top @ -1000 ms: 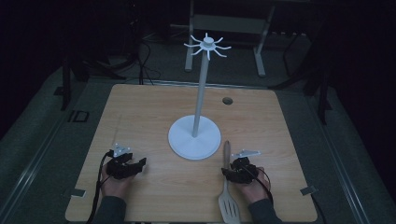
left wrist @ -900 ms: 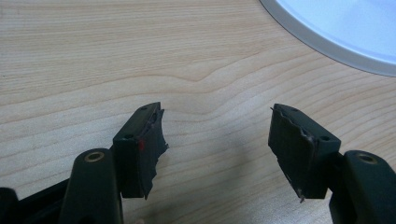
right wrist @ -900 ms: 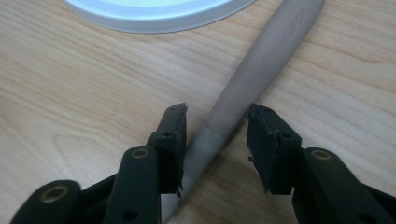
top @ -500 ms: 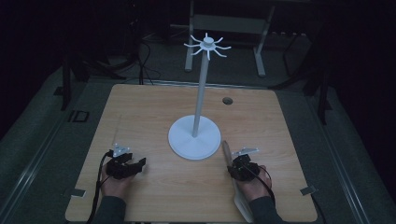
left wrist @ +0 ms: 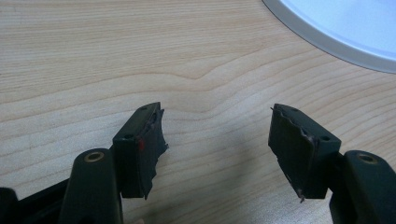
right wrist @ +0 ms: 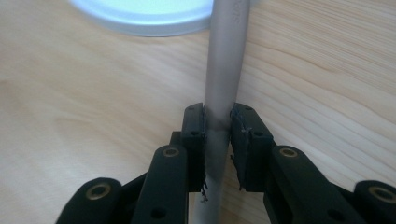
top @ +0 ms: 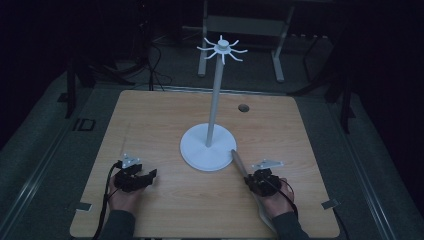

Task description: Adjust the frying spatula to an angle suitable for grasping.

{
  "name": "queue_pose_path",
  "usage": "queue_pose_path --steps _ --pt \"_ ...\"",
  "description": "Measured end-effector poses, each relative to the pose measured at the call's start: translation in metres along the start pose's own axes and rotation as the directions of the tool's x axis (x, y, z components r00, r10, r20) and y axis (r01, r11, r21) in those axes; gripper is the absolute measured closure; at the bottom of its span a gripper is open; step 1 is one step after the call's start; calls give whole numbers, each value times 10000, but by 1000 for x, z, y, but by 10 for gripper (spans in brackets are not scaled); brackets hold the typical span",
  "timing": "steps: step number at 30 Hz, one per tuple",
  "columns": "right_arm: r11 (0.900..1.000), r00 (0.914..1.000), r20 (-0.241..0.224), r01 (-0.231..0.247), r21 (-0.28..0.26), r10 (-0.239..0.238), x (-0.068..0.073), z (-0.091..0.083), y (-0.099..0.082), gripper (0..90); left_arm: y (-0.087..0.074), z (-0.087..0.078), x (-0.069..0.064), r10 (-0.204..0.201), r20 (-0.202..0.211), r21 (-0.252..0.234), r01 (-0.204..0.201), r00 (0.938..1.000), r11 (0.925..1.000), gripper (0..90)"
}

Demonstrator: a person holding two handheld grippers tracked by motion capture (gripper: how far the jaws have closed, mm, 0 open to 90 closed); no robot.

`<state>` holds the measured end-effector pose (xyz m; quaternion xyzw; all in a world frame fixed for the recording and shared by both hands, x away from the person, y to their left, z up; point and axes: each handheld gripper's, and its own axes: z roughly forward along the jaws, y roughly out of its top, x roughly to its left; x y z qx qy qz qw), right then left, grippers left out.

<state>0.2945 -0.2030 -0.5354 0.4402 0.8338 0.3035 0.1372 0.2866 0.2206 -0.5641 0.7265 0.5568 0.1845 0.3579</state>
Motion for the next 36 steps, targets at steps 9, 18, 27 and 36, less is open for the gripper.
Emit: queue_pose_path --steps 9,18,27,36 --pt "9838 9829 -454 1793 90 -1787 34 19 18 762 0 0 1 21 22 13 -21 10000 10000 357" --pt "9835 9854 -594 1638 762 -1595 32 30 30 699 0 0 0 32 28 15 -32 10000 10000 357" --pt "9581 9762 -1088 2063 1986 -1877 32 42 46 678 0 0 1 28 26 18 -28 10000 10000 356" --pt "9588 9793 -1051 1921 2094 -1733 31 44 50 746 0 0 1 21 28 6 -21 10000 10000 357"
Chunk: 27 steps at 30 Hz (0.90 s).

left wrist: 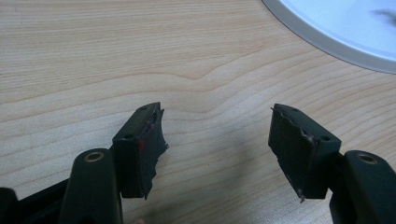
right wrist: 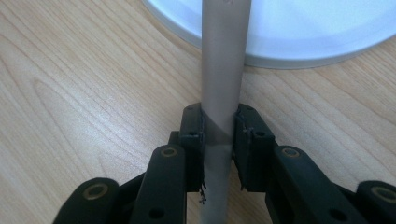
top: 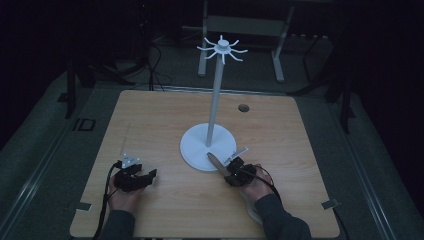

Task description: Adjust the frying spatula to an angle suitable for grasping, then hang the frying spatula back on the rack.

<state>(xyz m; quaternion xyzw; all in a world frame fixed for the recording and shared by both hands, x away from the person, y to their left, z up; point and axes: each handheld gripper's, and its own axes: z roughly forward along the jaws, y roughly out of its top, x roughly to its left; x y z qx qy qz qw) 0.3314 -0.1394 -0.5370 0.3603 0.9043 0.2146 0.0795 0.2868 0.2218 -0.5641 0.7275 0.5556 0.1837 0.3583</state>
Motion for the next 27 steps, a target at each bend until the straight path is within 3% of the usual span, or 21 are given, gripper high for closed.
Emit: queue_pose_path --steps 12,19,27 --pt "9903 9973 235 -656 -1227 690 -1 -12 -12 748 0 1 0 -20 -4 21 20 10000 10000 357" --pt "9845 9961 291 -774 -1573 830 -1 -17 -16 748 0 -1 0 -100 6 -59 100 10000 9999 357" --pt "9650 9921 459 -1027 -2412 1171 -3 -29 -22 748 0 -1 0 -93 -29 -69 93 10000 9999 357"
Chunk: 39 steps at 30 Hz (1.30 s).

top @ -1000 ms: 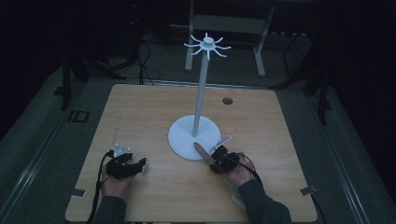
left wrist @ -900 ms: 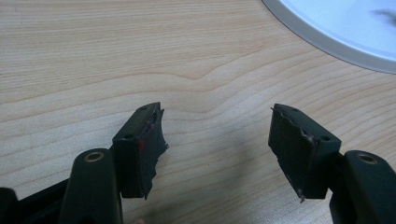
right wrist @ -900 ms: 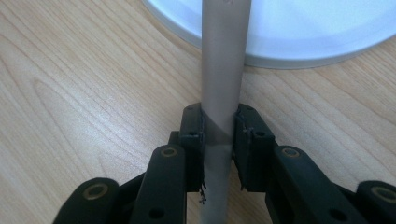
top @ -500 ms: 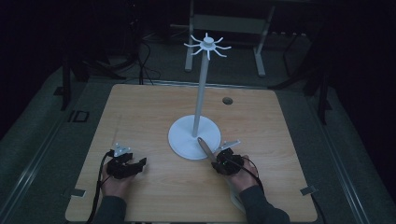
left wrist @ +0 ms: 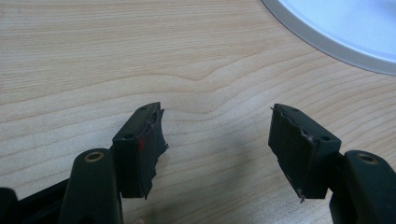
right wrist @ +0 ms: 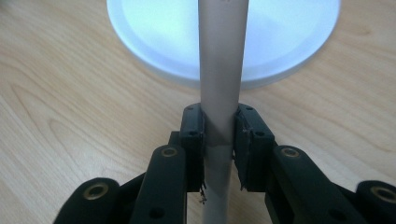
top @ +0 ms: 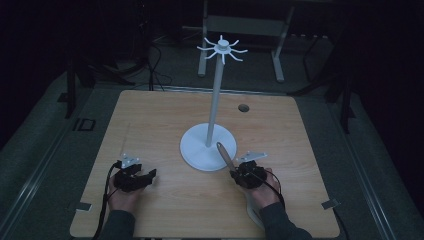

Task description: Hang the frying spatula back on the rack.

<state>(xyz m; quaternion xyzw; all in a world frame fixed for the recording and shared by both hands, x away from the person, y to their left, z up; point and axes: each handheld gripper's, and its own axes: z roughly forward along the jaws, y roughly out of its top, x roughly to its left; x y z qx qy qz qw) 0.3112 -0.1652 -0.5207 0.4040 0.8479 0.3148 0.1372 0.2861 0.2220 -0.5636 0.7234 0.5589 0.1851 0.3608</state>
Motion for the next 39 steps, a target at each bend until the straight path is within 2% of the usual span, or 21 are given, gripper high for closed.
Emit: queue_pose_path --steps 8,19,21,23,24,33,39 --pt "9972 9999 39 -151 -726 154 -4 -11 1 748 0 -1 0 -16 3 -56 16 10000 10000 357" --pt "9868 9994 178 -274 -1594 306 -6 -23 1 748 0 0 0 12 -16 -24 -12 10000 10000 356" --pt "9820 9995 162 -232 -1874 267 -6 -27 1 748 0 0 0 11 -11 -17 -11 10000 10000 357" --pt "9810 9995 176 -209 -1928 247 -6 -28 1 748 0 0 0 10 -1 -24 -10 10000 10000 356" --pt "9767 9996 174 -175 -2140 217 -6 -31 1 747 0 0 0 15 4 -21 -15 10000 10000 357" --pt "9628 9995 280 -35 -2700 115 -5 -41 7 747 0 0 0 28 13 -42 -28 10000 10000 356" --pt "9489 9993 355 41 -3155 75 -3 -50 11 748 0 -1 0 9 16 -56 -9 10000 10000 356"
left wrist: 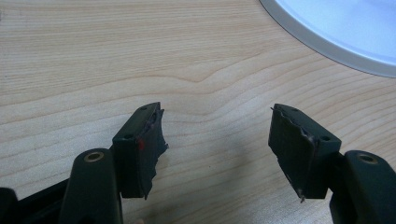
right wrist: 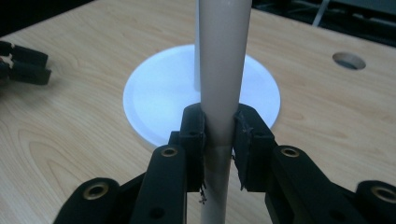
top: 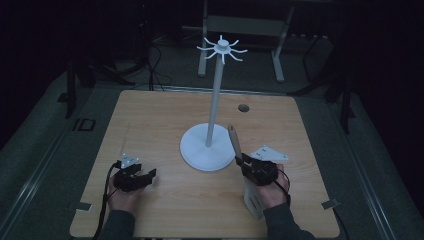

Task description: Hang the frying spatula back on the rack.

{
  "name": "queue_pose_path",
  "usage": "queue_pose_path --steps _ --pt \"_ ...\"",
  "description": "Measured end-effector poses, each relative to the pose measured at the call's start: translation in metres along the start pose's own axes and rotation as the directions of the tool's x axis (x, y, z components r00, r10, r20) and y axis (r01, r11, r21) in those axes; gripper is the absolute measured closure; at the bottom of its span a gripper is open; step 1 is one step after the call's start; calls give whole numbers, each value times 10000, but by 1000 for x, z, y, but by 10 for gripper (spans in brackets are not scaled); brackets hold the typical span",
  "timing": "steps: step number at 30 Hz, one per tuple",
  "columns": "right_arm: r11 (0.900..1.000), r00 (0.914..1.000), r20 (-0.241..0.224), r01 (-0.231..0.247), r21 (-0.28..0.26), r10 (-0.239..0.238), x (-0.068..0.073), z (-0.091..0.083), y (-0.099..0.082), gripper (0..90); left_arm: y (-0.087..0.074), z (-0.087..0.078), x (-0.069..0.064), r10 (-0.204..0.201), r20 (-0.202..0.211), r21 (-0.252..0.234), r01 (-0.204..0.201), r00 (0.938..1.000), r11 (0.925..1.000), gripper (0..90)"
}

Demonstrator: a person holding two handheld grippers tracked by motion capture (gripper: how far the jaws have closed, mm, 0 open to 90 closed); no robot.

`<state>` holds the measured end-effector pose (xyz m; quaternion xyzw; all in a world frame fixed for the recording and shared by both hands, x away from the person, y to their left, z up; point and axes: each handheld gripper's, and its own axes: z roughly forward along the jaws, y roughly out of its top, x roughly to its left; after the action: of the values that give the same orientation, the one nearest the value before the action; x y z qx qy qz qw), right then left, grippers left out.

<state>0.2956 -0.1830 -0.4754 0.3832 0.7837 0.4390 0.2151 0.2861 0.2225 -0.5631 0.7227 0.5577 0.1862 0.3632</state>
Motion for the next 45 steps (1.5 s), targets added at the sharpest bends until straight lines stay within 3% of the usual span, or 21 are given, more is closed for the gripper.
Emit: queue_pose_path --steps 18,45 --pt "9953 9995 75 317 -912 -311 8 -9 18 748 0 0 0 -5 9 -52 5 10000 10000 354" --pt "9834 9998 -128 101 -1809 -126 9 -7 40 748 0 -1 0 -41 -6 -20 41 10000 10000 353"
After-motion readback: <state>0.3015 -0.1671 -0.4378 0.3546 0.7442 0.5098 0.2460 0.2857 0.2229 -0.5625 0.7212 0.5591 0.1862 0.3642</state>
